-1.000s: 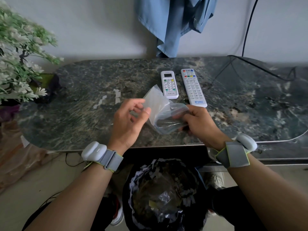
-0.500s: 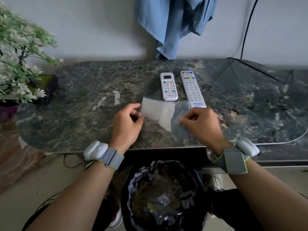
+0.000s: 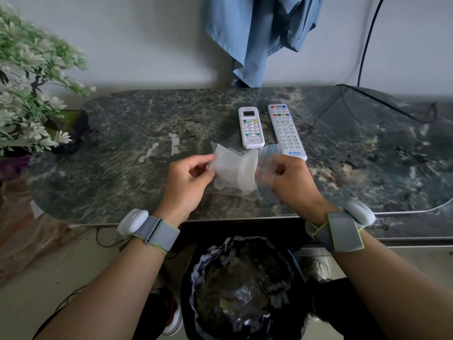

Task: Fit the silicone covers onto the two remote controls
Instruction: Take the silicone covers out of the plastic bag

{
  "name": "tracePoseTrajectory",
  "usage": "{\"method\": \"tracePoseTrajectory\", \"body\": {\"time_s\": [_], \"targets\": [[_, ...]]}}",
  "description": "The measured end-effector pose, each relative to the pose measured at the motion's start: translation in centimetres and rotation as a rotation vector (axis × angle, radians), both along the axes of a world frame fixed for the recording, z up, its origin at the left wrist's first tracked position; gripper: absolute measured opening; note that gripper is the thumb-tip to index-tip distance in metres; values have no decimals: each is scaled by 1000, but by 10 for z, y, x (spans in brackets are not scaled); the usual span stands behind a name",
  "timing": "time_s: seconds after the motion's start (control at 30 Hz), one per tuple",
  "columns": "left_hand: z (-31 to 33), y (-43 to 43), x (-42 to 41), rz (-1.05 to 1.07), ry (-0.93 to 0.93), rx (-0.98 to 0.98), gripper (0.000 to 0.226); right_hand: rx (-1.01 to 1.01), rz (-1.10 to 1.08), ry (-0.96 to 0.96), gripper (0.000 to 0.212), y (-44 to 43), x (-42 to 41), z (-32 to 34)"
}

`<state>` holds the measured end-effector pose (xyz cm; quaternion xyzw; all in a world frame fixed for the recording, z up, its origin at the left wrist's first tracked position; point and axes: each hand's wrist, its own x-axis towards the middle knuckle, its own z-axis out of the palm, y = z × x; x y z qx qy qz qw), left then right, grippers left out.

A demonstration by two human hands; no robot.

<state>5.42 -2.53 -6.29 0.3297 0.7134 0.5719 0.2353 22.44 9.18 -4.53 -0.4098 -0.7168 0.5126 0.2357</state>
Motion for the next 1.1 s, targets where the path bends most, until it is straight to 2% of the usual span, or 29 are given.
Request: {"method": "tracePoseTrajectory", "body": {"time_s": [0.07, 0.17, 0.27, 0.37, 0.47, 0.53, 0.8, 0.9, 1.0, 1.1], "targets": [[1, 0, -1, 9, -40, 12, 38, -71, -7, 36, 24, 1, -1, 2], [2, -1, -3, -29, -157, 6, 41, -254, 2, 102, 15, 4, -3, 5], [3, 0, 1, -26, -185, -1, 21, -353, 89, 141, 15, 3, -3, 6], [3, 2, -3, 117, -205, -4, 13, -391, 91, 136, 14, 1, -5, 7], [5, 2, -8, 201, -233, -7, 15, -387, 38, 118, 8, -1, -7, 10], [5, 1, -11, 217, -240, -5, 21, -353, 3, 107, 15, -4, -8, 12], [9, -3, -20, 300, -285, -14, 25, -138, -180, 95, 23, -7, -13, 10], [7, -7, -27, 356, -286, -18, 25, -56, -240, 62, 18, -7, -14, 11], [5, -12, -38, 466, -315, 4, 25, -119, -328, 123, 21, -5, -12, 15], [5, -20, -53, 600, -361, 58, 25, -332, -417, 286, 29, -1, -9, 18]]}}
